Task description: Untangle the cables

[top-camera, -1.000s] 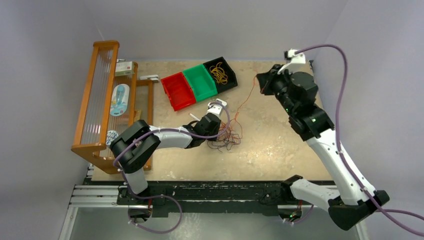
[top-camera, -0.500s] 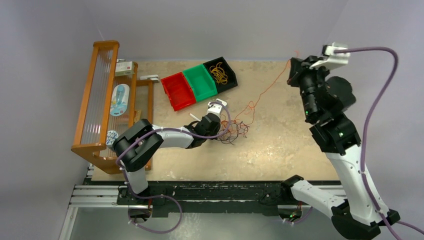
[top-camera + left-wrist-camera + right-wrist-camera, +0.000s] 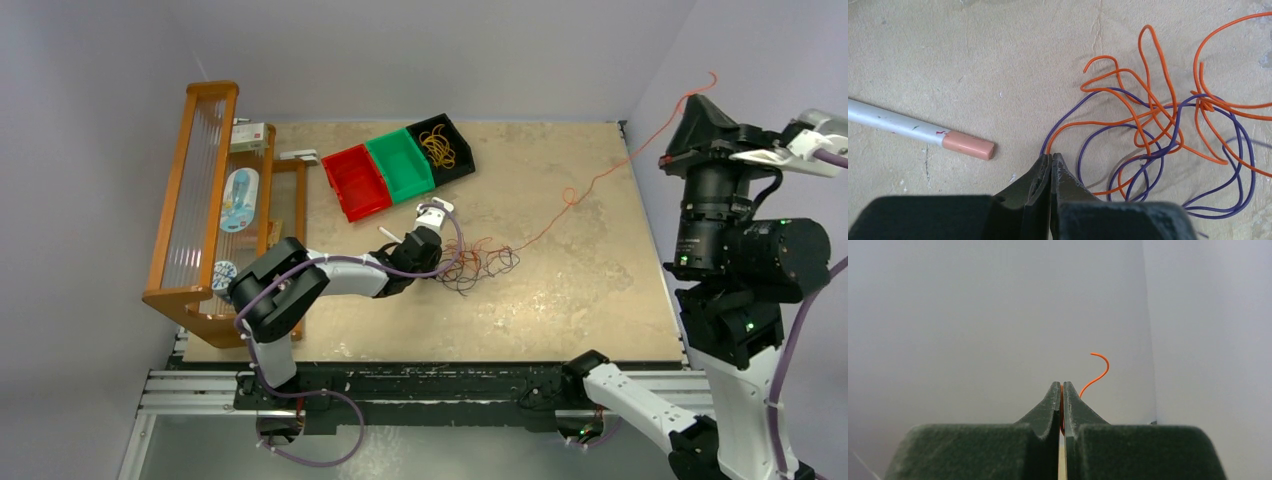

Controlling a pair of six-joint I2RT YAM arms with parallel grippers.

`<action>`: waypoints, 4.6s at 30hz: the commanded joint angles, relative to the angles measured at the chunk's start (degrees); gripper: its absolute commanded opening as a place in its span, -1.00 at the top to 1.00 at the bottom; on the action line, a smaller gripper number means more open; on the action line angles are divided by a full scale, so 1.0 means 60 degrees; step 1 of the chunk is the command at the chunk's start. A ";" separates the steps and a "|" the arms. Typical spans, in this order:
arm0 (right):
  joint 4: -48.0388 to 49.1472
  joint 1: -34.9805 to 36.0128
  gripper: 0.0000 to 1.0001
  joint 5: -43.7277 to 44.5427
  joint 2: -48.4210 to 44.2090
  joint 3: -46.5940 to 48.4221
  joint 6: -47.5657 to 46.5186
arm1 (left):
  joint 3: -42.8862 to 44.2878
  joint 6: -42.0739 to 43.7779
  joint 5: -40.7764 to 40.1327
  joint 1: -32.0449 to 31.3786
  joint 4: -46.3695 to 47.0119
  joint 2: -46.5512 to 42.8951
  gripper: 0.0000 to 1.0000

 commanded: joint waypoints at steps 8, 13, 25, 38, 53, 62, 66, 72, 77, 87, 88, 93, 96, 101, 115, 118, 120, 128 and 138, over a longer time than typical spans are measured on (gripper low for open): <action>0.1279 -0.0006 1.00 0.0438 -0.0295 0.0511 -0.1325 | -0.0275 -0.0110 -0.0258 -0.0004 -0.0598 0.0309 1.00; 0.0176 -0.0018 1.00 -0.1390 -0.0026 0.0650 -0.0969 | -0.0393 0.0001 -0.0587 -0.0003 -0.0600 -0.0848 0.80; -0.0834 -0.0009 1.00 -0.3425 0.0664 0.0078 0.0226 | -0.0763 0.1213 0.0622 -0.0004 0.1636 -0.4535 0.11; -0.1274 -0.0008 1.00 -0.3102 0.1134 -0.0124 0.1252 | -0.0746 0.2394 0.4450 -0.0355 0.6248 -0.2002 0.05; -0.2370 -0.1452 1.00 -0.2020 0.2193 -0.1016 0.2238 | 0.1654 0.4481 0.3317 -0.1315 0.5112 0.2025 0.08; -0.1979 -0.3726 1.00 -0.3259 0.3008 -0.2175 0.2828 | 0.0310 0.3593 0.2122 -0.1316 0.3822 0.0919 0.86; -0.1478 -0.4370 1.00 -0.3081 0.3620 -0.2962 0.3189 | -0.0067 0.2924 0.1885 -0.1319 0.2966 0.0349 0.99; -0.0436 -0.5779 0.92 -0.4131 0.4965 -0.4256 0.3921 | -0.0517 0.2294 0.0924 -0.1320 0.2142 -0.0526 1.00; -0.0189 -0.6496 0.36 -0.4191 0.5621 -0.4466 0.4059 | -0.0169 0.2161 0.0653 -0.1313 0.1436 -0.0493 1.00; 0.0065 -0.6083 -0.14 -0.6097 0.3435 -0.5591 0.4359 | 0.0195 0.1916 0.0573 -0.1311 0.1225 -0.0309 1.00; -0.0085 -0.5730 -0.15 -0.6070 0.3380 -0.5682 0.4515 | 0.0214 0.1912 0.0581 -0.1312 0.1211 -0.0305 1.00; -0.0001 -0.3724 -0.18 -0.5675 0.2997 -0.6836 0.5974 | 0.0301 0.1901 0.0474 -0.1312 0.1039 -0.0292 1.00; 0.0522 -0.2911 -0.18 -0.5217 0.2739 -0.7819 0.6935 | 0.0295 0.1870 0.0445 -0.1314 0.1034 -0.0331 1.00; 0.2230 -0.2601 -0.21 -0.5477 0.2818 -0.9175 0.8042 | 0.0315 0.1842 0.0495 -0.1313 0.0998 -0.0295 1.00; 0.5351 -0.2599 -0.21 -0.5763 0.5391 -0.9679 0.9504 | 0.0335 0.1770 0.0532 -0.1309 0.0954 -0.0225 1.00; 0.5476 -0.2600 -0.18 -0.5790 0.5860 -0.9570 0.9554 | 0.0326 0.1766 0.0535 -0.1313 0.0939 -0.0225 1.00; 0.5569 -0.2593 -0.14 -0.5949 0.6189 -0.9511 0.9554 | 0.0329 0.1765 0.0517 -0.1316 0.0932 -0.0210 1.00; 0.6355 -0.2586 -0.02 -0.6395 0.7084 -0.9582 0.9710 | 0.0431 0.1786 0.0507 -0.1307 0.0825 -0.0137 1.00; 0.7400 -0.2576 0.92 -0.7200 0.7176 -0.9491 0.9017 | 0.0457 0.1829 0.0121 -0.1313 0.0574 0.0052 0.73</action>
